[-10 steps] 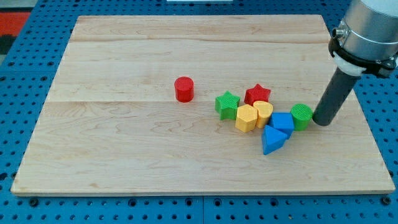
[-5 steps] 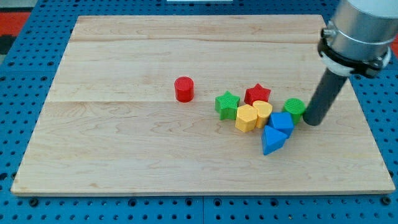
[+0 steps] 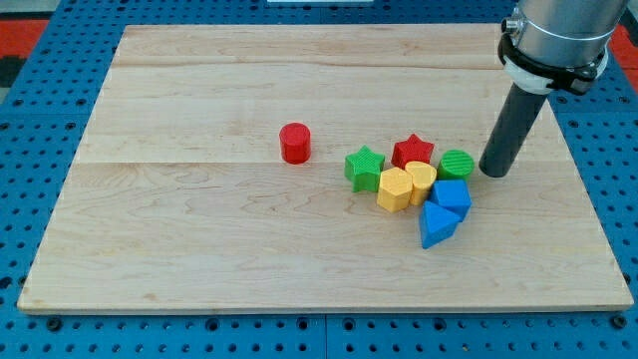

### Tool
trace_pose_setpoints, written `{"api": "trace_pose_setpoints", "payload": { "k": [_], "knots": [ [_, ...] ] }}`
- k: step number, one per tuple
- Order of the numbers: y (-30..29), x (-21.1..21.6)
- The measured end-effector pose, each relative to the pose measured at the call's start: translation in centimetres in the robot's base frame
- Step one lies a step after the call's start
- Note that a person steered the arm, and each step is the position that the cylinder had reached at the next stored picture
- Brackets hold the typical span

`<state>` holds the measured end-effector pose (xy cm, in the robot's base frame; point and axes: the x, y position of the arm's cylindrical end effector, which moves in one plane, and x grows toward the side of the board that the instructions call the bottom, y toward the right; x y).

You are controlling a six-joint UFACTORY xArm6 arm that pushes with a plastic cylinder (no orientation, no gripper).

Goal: Push the red star and green circle to the group of blocks

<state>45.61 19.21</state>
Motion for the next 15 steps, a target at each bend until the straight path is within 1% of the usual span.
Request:
{"api": "trace_pose_setpoints", "payload": {
  "k": [1,2,3,4,5,6,7,9,11,14,15],
  "knots": [
    [-0.2,-0.8],
    [-1.9,-1.0],
    [-3.7,0.5],
    [-3.9,0.4],
    [-3.0,-1.8],
    [-3.9,-4.4],
    [-6.3,-5.2],
    [-9.7,-3.4],
    [-9.9,-3.1],
    [-9.9,-3.9],
    [-11.1,-4.6]
  ]
}}
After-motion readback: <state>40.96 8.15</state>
